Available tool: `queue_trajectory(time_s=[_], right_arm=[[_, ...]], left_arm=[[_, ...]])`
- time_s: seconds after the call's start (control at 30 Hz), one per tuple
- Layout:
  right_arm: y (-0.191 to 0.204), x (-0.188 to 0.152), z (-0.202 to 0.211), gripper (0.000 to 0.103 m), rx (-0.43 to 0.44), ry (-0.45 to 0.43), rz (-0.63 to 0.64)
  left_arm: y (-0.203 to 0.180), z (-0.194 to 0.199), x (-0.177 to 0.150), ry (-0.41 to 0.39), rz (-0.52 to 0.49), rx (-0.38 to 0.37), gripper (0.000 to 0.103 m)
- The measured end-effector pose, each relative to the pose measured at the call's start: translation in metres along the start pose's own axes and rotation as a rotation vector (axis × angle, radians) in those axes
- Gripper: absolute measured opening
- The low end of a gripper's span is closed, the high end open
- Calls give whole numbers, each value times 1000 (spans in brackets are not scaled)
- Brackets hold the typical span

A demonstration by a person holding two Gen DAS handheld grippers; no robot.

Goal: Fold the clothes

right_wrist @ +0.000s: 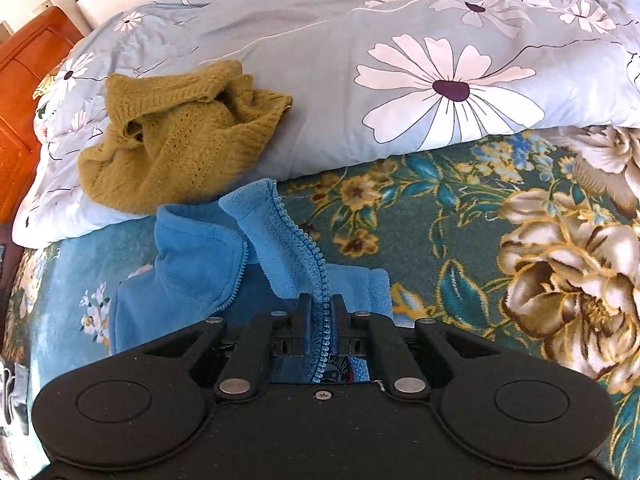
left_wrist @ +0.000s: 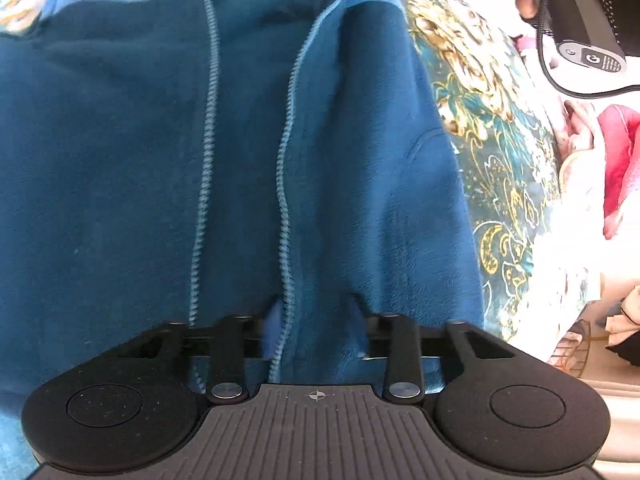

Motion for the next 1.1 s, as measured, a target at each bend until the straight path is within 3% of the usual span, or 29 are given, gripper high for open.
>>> queue_trajectory(time_s=[0.07, 0.33, 0.57, 0.73, 0.83, 0.87, 0.93, 0.97, 1.0, 1.03, 1.1], right_arm=[[2, 0, 0, 9, 6, 4, 1], [36, 2, -8, 9, 61, 35, 53], [78, -3, -39, 10, 92, 106, 113], [104, -6, -55, 19, 116, 147, 154], [99, -6, -34, 24, 140, 111, 162], [95, -7, -25, 29, 143, 99, 158], [82, -11, -6, 34, 149, 70, 134], [73, -15, 3, 38, 149, 59, 115], [64, -21, 12, 43, 147, 53, 92], [53, -30, 20, 45, 143, 53, 67], [29, -61, 34, 48, 124, 79, 34]], left_arm=[[0, 0, 1, -10, 34, 2, 5], [31, 44, -18, -110, 186, 29, 4], [59, 38, -25, -69, 281, 60, 5], [52, 34, -23, -44, 258, 67, 6], [50, 44, -26, -51, 199, 83, 9], [49, 47, -28, -48, 171, 84, 12], [54, 61, -33, -71, 165, 98, 28], [59, 71, -27, -95, 160, 117, 46], [64, 81, -22, -118, 156, 137, 54], [69, 91, -17, -142, 151, 156, 57], [91, 108, -17, -182, 148, 218, 73]])
Point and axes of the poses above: each gripper's, at about its wrist camera, not at the fingertips, and z roughly against the way its jaws point, y to its left, x to its top, the point moved 9 cm from there along -z, roughly the way its jaws point, and after that the axes turned 8 degrees about y, right-handed, at the moved point
